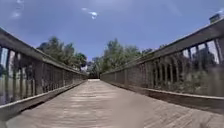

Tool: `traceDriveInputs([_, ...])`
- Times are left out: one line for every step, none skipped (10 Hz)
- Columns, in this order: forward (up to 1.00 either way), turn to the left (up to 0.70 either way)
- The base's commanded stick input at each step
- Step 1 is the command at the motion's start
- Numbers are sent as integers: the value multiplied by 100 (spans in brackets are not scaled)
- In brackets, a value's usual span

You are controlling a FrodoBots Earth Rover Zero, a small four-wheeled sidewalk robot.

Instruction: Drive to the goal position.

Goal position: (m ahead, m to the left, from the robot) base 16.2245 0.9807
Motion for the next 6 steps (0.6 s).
traceDriveInputs([45, 0])
traceDriveInputs([45, 0])
traceDriveInputs([45, 0])
traceDriveInputs([45, 0])
traceDriveInputs([45, 0])
traceDriveInputs([45, 13])
